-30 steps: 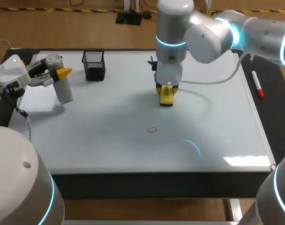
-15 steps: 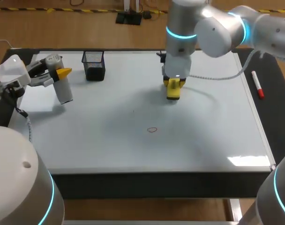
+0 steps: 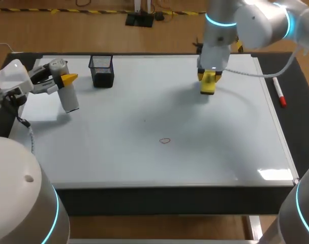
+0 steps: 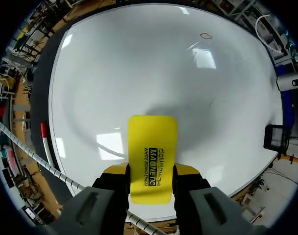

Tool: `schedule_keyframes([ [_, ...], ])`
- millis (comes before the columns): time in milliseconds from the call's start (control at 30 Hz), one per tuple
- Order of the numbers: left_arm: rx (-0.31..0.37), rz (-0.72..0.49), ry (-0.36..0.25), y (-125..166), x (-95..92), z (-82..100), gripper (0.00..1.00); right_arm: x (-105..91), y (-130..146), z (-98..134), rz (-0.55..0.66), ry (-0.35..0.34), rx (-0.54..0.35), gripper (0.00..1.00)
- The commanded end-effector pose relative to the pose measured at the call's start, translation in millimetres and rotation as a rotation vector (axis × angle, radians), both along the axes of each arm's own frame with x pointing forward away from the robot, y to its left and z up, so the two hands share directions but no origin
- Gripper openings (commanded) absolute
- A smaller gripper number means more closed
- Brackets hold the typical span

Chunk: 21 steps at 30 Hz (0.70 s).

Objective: Pick up the inspection probe, press it on each red-marked spot on the whiteboard one by one, put down the probe, pick up the eraser, and wipe off all the red marks.

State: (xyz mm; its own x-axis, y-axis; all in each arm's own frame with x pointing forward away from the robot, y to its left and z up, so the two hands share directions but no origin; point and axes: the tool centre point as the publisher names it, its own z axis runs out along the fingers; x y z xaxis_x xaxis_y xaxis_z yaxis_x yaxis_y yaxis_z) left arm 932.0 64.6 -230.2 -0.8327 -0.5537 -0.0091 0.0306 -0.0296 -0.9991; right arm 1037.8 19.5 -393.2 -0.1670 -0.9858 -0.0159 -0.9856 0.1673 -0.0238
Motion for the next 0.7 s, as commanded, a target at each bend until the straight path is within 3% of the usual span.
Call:
schedule_keyframes([
  [33, 0.0, 0.001, -0.001, 0, -0.4, 0.7, 0.0, 15.5, -18, 2, -0.019, 0.004, -0.007, 0.0],
  [333, 0.0, 0.001, -0.001, 0, -0.4, 0.7, 0.0, 49.8, -39, 0, 0.0, 0.033, -0.01, 0.0],
  [700, 0.0, 0.001, -0.001, 0, -0.4, 0.7, 0.0, 56.9, -42, -2, -0.014, 0.033, -0.021, 0.0],
])
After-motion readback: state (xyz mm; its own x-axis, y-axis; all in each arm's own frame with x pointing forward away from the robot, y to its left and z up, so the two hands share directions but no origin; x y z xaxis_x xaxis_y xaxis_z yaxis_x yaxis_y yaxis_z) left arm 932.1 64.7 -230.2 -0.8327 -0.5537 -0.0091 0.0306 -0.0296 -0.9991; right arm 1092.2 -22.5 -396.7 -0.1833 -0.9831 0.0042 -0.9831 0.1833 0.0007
